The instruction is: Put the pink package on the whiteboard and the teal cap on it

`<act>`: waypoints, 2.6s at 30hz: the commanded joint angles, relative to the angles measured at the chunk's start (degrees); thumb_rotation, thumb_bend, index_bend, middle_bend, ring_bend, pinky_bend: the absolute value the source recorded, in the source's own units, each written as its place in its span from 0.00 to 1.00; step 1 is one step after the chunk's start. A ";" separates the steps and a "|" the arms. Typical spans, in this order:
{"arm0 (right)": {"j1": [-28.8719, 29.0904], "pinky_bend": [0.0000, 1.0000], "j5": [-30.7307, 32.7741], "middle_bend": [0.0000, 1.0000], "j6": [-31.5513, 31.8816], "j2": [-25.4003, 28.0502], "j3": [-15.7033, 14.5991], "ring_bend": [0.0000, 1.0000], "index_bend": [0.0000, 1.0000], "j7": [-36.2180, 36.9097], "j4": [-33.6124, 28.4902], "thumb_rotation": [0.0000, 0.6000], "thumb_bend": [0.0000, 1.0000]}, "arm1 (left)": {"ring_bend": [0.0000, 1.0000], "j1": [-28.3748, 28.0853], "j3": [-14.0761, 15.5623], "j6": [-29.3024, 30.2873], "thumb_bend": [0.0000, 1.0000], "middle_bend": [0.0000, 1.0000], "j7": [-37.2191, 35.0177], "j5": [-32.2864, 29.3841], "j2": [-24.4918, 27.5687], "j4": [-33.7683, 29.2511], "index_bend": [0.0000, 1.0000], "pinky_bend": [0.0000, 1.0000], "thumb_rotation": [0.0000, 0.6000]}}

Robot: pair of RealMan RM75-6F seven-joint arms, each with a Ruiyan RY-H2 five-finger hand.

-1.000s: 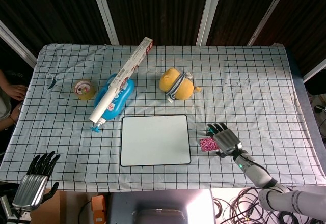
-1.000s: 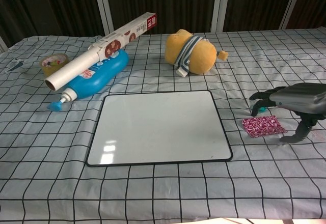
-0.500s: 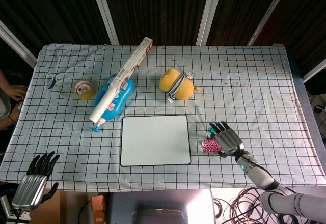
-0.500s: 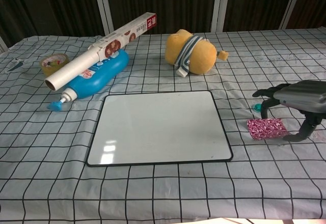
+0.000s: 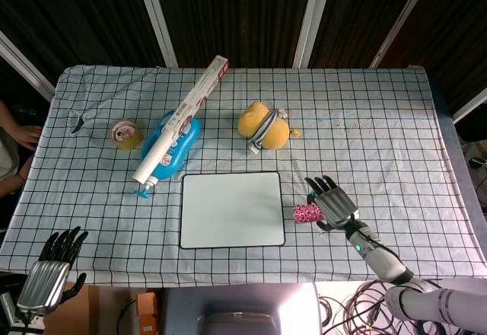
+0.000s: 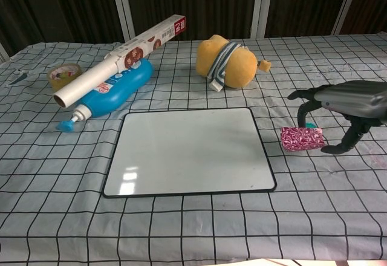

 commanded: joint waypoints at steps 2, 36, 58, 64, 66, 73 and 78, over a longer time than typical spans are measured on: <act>2.05 0.00 1.81 0.00 0.06 0.01 2.39 0.00 0.39 -2.22 -3.68 1.00 0.22 | 0.00 -0.05 -0.18 -0.18 0.36 0.00 -0.12 -0.18 0.00 0.09 0.00 0.00 1.00; 9.58 0.00 21.73 0.00 5.48 -6.76 0.96 0.00 0.32 -15.12 -1.07 1.00 0.22 | 0.00 0.65 -0.32 0.12 0.36 0.00 -1.83 0.20 -0.15 2.14 0.00 0.00 1.00; 6.61 0.00 17.08 0.00 -2.18 -9.04 0.35 0.00 0.41 -5.41 14.44 1.00 0.22 | 0.00 0.64 -0.78 -1.15 0.36 0.00 -0.28 -1.49 -0.29 1.22 0.00 0.00 1.00; 6.40 0.00 17.23 0.00 -2.43 -9.42 0.78 0.00 0.45 -5.52 15.07 1.00 0.22 | 0.00 0.51 -0.74 -1.48 0.36 0.00 -0.74 -1.49 -0.30 1.61 0.00 0.00 1.00; 6.36 0.00 17.23 0.00 -2.42 -9.50 0.98 0.00 0.46 -5.57 15.14 1.00 0.22 | 0.00 0.52 -0.78 -1.51 0.36 0.00 -0.87 -1.60 -0.32 1.67 0.00 0.00 1.00; 6.15 0.00 17.68 0.00 -2.33 -9.78 1.33 0.00 0.52 -6.15 15.47 1.00 0.22 | 0.00 0.59 -0.82 -1.45 0.36 0.00 -1.03 -1.68 -0.26 1.74 0.00 0.00 1.00; 6.07 0.00 17.61 0.00 -2.54 -9.86 1.61 0.00 0.53 -6.05 15.49 1.00 0.22 | 0.00 0.61 -0.84 -1.50 0.36 0.00 -0.95 -1.79 -0.26 1.70 0.00 0.00 1.00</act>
